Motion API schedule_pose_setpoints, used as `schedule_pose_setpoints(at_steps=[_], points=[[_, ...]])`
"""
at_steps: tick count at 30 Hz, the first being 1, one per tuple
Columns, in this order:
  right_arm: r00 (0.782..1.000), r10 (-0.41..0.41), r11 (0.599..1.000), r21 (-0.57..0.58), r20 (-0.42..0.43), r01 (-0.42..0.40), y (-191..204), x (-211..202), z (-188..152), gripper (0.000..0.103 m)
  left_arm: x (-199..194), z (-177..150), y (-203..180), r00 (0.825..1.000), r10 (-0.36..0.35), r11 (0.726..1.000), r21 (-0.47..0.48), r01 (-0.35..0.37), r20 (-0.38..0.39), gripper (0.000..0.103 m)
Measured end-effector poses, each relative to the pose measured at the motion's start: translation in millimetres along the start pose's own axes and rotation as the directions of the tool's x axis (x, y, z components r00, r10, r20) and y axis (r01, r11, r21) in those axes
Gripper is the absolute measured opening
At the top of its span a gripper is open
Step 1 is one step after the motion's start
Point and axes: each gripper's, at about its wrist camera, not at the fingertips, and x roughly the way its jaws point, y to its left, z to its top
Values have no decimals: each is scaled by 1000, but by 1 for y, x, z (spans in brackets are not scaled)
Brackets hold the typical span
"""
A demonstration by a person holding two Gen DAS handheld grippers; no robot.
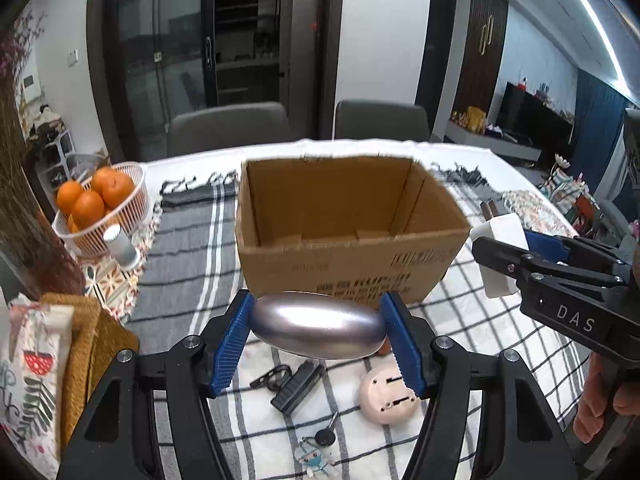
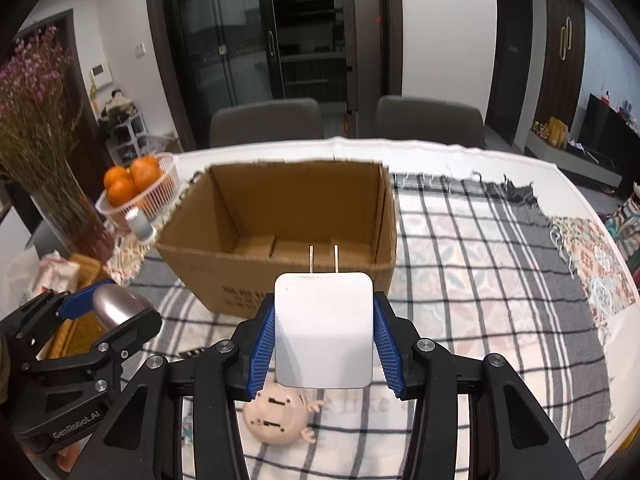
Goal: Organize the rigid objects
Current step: 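Carry the silver egg and white charger into the box and release them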
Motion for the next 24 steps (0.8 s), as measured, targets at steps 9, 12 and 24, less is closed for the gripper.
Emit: schedule_pose_setpoints(at_steps=[9,12,24], points=[[998,32,999,34,59,-34,-4,-18,16,47,-15,26,-3,997,-3,1000,10,2,72,65],[997,40,998,45,71,-43,-5,-18,22,47,-16,35,-2,996,-4,1000,6,4,84,65],[994,64,996,55,91,-69,-7,-5,59,47,1,77,8,997,-5,1000,-13,6,81,65]])
